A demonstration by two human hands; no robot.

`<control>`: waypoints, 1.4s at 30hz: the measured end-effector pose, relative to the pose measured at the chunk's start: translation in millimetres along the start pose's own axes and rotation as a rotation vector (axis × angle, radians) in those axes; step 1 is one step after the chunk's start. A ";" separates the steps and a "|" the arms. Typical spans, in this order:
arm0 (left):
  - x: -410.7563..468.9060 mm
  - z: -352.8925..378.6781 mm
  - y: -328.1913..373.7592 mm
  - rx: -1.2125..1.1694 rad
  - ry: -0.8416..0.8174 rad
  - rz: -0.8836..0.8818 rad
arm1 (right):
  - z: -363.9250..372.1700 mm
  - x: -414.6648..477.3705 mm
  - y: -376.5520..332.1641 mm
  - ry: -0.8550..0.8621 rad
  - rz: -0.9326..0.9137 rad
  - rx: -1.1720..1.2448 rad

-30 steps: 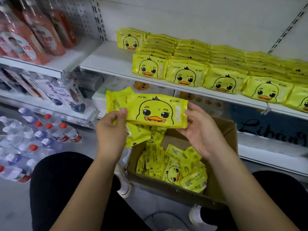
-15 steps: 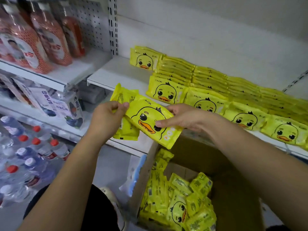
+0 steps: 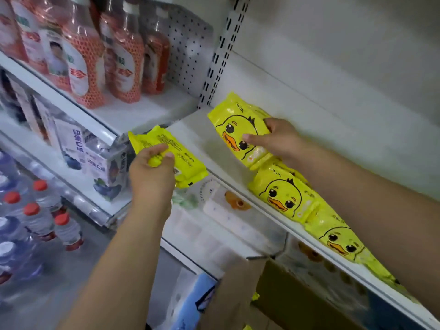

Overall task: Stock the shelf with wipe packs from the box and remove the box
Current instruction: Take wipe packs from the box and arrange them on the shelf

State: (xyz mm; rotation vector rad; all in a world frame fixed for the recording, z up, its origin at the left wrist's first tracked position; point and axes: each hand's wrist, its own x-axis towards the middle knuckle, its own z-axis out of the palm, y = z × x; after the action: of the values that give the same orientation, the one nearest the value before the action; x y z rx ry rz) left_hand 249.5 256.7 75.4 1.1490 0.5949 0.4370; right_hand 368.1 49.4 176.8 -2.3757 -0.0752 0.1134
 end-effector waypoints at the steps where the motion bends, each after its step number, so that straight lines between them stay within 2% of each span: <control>1: 2.0 5.1 -2.6 -0.034 0.003 -0.035 | 0.1 17.0 -0.6 0.028 -0.003 -0.031; 7: 6.1 31.1 -15.4 -0.151 -0.091 -0.132 | -5.7 92.1 13.4 0.066 -0.041 -0.366; 13: 5.7 45.5 -18.4 -0.210 -0.148 -0.174 | -3.5 128.7 43.9 0.155 -0.083 -0.629; 23: 4.3 49.1 -26.7 -0.202 -0.217 -0.181 | -4.9 137.5 65.1 0.316 -0.032 -0.729; 26: 5.1 47.7 -25.4 -0.207 -0.241 -0.231 | -2.7 124.4 56.7 0.390 -0.027 -0.649; 30: -1.8 44.7 -14.6 -0.209 -0.306 -0.267 | 9.0 77.9 34.3 0.474 -0.087 -0.269; 34: -16.6 47.9 -8.2 -0.257 -0.409 -0.292 | 23.7 6.6 9.5 0.269 -0.064 0.091; 36: -29.1 50.1 -4.9 -0.275 -0.481 -0.329 | 23.9 -28.7 7.4 0.177 -0.080 0.111; 39: -48.7 48.0 -6.2 -0.185 -0.632 -0.343 | 10.9 -66.8 12.9 0.150 -0.110 0.003; 42: -73.1 38.7 -8.7 -0.092 -0.809 -0.407 | -9.4 -96.8 16.7 0.087 -0.052 0.037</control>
State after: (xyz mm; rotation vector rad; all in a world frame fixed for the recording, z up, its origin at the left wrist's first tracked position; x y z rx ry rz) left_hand 218.4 181.8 93.7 0.9785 0.0819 -0.3478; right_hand 273.2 22.4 177.8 -2.3366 -0.0921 -0.0136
